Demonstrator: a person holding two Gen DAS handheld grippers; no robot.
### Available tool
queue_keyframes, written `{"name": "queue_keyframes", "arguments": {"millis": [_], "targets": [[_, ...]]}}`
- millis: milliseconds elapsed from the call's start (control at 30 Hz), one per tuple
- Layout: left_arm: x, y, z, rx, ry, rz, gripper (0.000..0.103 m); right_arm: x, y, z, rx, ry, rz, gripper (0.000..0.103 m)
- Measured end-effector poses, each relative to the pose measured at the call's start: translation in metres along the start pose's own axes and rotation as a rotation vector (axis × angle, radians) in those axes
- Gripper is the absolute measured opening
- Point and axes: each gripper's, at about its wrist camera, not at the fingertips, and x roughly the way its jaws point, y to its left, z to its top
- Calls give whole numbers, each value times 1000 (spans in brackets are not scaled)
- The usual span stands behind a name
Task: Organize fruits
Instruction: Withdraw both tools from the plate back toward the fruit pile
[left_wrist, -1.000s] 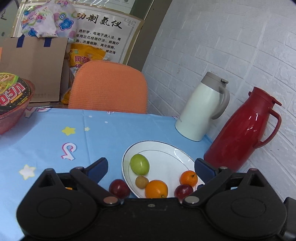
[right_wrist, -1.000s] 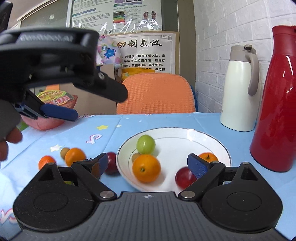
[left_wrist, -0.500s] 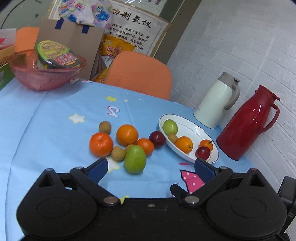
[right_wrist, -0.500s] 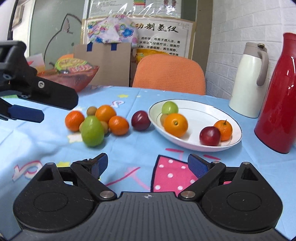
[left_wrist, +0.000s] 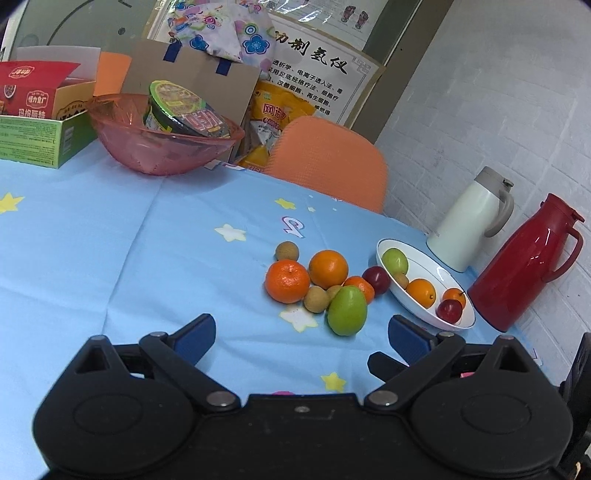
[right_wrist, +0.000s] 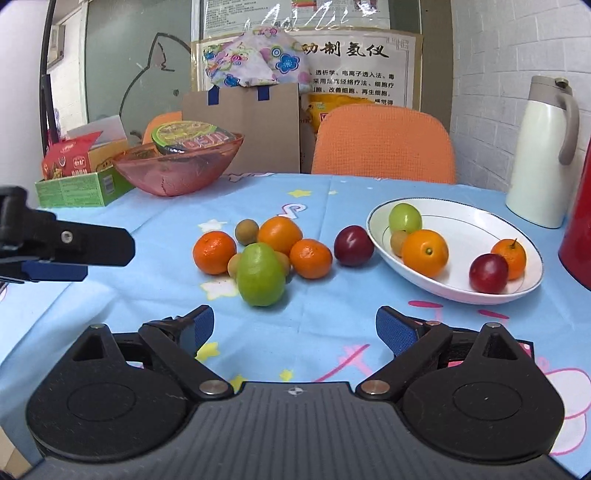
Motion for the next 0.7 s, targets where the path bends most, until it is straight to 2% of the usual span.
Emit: {"name": "queue_keyframes", "arguments": {"millis": [633,700], "targets": [[9,18,6,-21,22,-78,103,42,23,18,-30,30,18,103],[11,16,6,-18,30,-84,103,46,21,19,-26,46,21,94]]}}
